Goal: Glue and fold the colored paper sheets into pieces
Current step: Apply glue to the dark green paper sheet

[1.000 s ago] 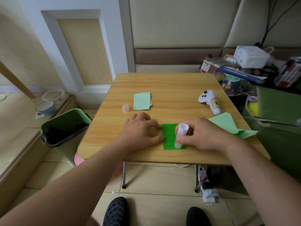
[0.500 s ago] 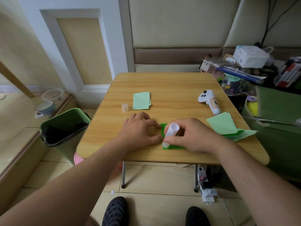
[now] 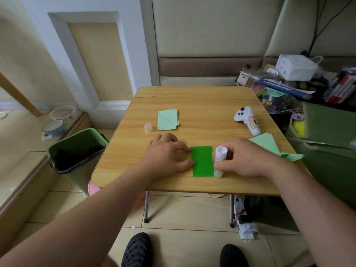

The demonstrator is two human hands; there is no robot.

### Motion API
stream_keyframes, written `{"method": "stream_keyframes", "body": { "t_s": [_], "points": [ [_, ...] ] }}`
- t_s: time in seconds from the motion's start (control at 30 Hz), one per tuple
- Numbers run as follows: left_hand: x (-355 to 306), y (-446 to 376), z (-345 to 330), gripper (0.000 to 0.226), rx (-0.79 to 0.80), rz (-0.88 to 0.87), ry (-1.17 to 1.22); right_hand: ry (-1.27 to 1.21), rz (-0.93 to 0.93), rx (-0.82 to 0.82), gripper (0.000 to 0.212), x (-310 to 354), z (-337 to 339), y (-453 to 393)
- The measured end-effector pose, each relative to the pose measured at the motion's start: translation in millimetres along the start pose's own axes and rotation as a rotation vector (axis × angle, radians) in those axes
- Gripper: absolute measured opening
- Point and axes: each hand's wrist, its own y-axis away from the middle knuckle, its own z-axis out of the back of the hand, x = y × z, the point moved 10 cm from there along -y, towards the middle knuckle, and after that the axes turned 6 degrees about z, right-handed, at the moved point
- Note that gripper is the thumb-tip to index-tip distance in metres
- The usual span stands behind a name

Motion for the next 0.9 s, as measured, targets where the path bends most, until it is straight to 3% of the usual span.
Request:
{"method": "stream_keyframes", "body": {
  "t_s": [0.3,0.5,0.9],
  "points": [
    [1,-2,-1,0.067,0.006,0.006,0.016,0.0,0.016,-0.138,0.019,4,10,0],
    [2,-1,0,0.067,-0.023,0.013,0.016,-0.079,0.099,-0.022,0.01,29,-24,-5],
    [0,-1,-1,0.058,0.011,-0.005,0.009,0.066,-0.005,0.025,0.008,2,2,1]
  ]
}}
